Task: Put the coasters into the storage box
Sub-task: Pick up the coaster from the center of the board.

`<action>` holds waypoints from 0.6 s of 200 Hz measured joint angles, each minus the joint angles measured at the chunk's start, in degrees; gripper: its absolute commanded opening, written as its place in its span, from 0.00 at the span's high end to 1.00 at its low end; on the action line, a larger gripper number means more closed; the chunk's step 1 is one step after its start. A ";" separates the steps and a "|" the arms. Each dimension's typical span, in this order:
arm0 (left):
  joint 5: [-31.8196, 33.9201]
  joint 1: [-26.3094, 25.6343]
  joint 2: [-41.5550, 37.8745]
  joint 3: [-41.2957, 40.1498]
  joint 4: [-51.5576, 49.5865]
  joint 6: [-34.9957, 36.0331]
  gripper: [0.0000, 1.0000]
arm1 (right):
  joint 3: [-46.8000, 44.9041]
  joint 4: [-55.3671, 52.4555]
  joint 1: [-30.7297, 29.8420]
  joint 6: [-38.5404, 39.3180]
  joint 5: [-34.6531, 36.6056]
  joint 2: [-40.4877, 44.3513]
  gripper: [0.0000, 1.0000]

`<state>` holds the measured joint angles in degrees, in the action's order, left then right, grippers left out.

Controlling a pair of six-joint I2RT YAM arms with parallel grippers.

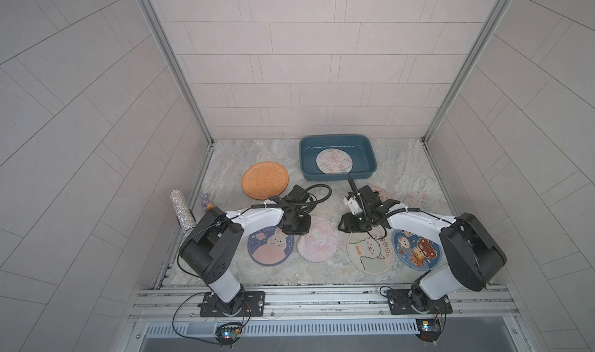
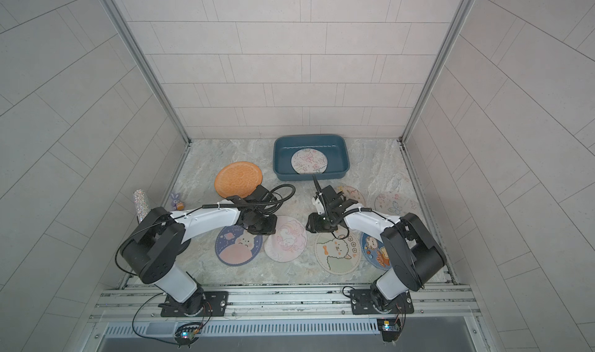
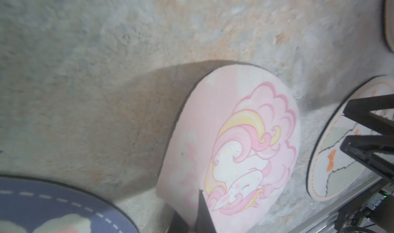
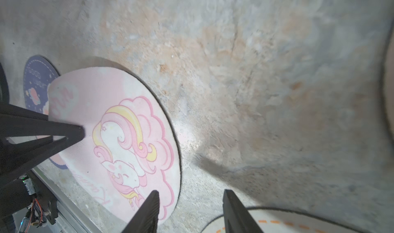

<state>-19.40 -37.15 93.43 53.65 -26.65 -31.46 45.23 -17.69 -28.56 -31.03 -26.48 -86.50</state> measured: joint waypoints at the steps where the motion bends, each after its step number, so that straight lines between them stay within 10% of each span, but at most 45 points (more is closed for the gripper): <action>1: 0.02 0.00 -0.07 0.17 -0.15 0.00 1.00 | -0.02 0.02 0.13 -0.02 -0.09 0.13 0.45; 120: 1.07 4.79 1.79 31.87 -8.26 3.65 1.00 | -0.66 -0.17 4.87 0.50 -5.70 8.15 0.35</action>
<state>-18.33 -32.36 95.22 85.52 -34.92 -27.81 44.58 -17.87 -23.68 -30.52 -32.18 -78.35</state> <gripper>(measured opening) 0.084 0.644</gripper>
